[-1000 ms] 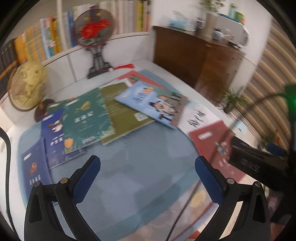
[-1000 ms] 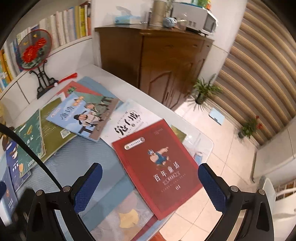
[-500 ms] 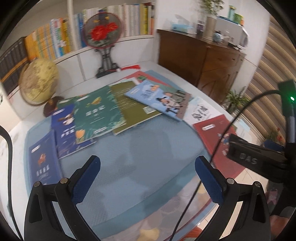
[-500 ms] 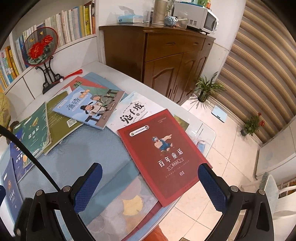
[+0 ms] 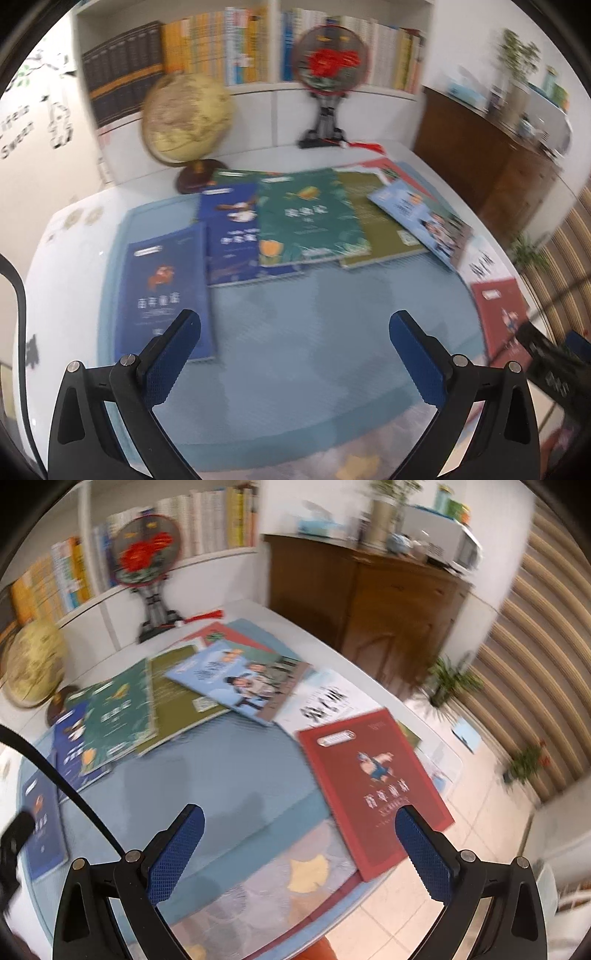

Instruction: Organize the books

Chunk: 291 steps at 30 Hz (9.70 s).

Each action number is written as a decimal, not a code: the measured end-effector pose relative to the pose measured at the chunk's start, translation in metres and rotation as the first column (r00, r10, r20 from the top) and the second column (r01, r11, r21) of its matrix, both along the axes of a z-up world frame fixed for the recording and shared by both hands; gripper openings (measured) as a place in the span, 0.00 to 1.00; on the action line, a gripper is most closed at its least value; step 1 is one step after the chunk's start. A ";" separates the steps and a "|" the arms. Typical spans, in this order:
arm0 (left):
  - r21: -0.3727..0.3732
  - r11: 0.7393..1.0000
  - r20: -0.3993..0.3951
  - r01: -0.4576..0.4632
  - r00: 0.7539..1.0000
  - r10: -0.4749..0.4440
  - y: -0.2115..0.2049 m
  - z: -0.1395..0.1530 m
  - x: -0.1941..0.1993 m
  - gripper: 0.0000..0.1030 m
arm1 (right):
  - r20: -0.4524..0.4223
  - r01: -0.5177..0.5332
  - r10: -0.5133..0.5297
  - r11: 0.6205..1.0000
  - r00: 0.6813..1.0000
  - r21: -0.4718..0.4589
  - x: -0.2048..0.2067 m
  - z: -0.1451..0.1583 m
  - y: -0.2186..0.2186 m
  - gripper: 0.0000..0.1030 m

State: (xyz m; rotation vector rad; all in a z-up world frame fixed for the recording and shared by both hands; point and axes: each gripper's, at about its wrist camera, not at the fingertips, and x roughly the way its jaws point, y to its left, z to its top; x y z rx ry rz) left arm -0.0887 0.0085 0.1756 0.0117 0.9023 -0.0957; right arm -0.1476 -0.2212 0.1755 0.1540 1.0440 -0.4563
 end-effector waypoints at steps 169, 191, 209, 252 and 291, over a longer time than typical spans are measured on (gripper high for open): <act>-0.389 0.913 -0.229 0.122 0.947 -0.225 0.002 -0.096 0.115 0.13 | 0.176 -0.729 0.742 0.532 0.646 0.431 0.162 -0.089 0.048 0.20; -0.329 0.920 -0.135 -0.212 0.975 0.177 0.288 -0.089 0.088 0.13 | 0.250 -0.882 0.876 0.315 0.412 0.350 0.174 -0.070 0.342 0.23; -0.350 0.857 -0.250 -0.378 0.920 0.303 0.429 -0.148 0.107 0.29 | 0.169 -0.868 0.899 0.319 0.404 0.381 0.212 -0.120 0.508 0.23; -0.261 0.965 -0.154 -0.034 0.988 -0.007 0.225 -0.078 0.040 0.43 | 0.205 -0.604 0.579 0.670 0.789 0.432 0.119 -0.051 0.231 0.53; -0.293 0.950 -0.289 -0.110 0.957 0.022 0.061 -0.087 0.080 0.48 | 0.127 -0.489 0.499 0.710 0.857 0.508 0.155 -0.079 0.029 0.55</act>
